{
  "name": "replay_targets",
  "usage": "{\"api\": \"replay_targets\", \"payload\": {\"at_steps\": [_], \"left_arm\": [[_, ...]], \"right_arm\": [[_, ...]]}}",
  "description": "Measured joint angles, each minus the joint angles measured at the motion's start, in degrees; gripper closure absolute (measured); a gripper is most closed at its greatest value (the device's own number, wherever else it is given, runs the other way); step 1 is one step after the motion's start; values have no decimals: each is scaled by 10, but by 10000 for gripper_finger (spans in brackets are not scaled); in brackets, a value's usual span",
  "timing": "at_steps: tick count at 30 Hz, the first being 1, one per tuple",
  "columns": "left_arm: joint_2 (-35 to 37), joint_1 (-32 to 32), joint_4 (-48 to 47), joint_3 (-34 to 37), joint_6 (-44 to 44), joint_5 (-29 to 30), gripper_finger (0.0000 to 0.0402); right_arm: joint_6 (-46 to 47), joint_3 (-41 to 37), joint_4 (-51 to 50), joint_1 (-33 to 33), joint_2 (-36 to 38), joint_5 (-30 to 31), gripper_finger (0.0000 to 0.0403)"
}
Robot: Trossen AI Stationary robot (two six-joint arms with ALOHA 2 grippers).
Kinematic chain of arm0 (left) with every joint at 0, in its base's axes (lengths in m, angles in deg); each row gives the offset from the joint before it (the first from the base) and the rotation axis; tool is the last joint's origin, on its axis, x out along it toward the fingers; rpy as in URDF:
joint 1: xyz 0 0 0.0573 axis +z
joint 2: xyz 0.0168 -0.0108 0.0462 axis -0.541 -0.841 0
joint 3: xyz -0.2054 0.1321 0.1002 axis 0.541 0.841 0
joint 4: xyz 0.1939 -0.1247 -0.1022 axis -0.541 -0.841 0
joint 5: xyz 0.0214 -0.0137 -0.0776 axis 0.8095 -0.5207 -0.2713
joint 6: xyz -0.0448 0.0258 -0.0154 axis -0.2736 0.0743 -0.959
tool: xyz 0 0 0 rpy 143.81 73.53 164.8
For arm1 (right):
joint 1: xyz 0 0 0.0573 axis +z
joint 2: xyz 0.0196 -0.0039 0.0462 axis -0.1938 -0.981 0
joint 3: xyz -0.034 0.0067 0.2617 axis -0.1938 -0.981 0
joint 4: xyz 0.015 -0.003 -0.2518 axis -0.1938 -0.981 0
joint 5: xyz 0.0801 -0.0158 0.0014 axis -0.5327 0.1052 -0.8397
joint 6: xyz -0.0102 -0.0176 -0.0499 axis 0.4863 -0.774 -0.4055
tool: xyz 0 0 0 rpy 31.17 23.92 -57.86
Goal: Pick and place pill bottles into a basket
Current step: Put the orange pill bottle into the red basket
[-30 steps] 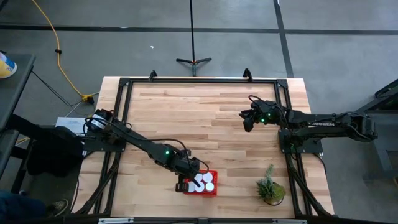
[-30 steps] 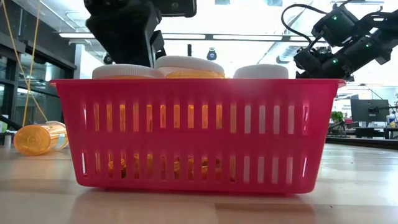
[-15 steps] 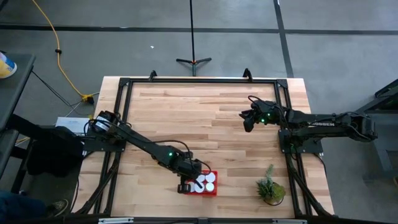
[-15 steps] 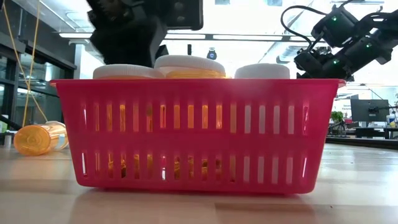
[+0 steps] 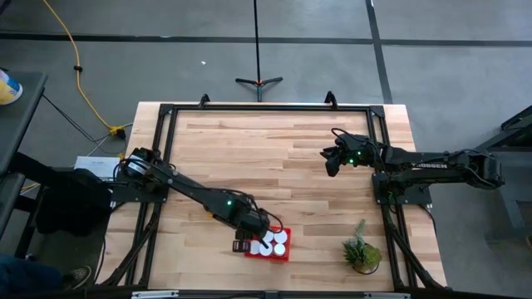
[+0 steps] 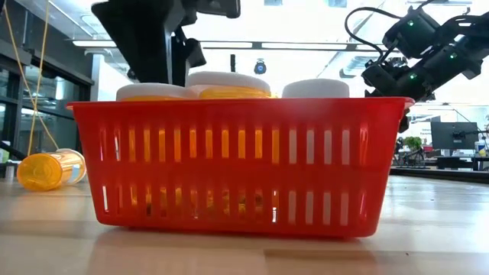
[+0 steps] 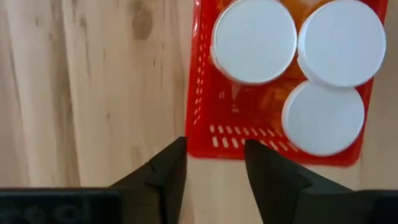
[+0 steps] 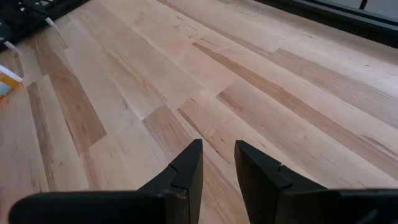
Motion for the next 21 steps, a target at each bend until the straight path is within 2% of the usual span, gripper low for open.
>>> {"api": "replay_targets", "payload": {"at_steps": [5, 11, 15, 18, 21], "left_arm": [[0, 14, -64, -25, -25, -4, 186], [42, 44, -170, -26, -64, -13, 191], [106, 60, -219, -26, -110, 41, 198], [162, 63, -209, -8, -183, 100, 202], [208, 67, -194, 34, -280, 107, 203]], "right_arm": [[0, 0, 0, 0, 0, 0, 318], [0, 0, 0, 0, 0, -2, 318], [-8, 0, -1, 0, 0, -2, 318], [-15, 0, -4, 0, 0, -2, 318], [-12, 0, -3, 0, 0, -2, 318]]}}
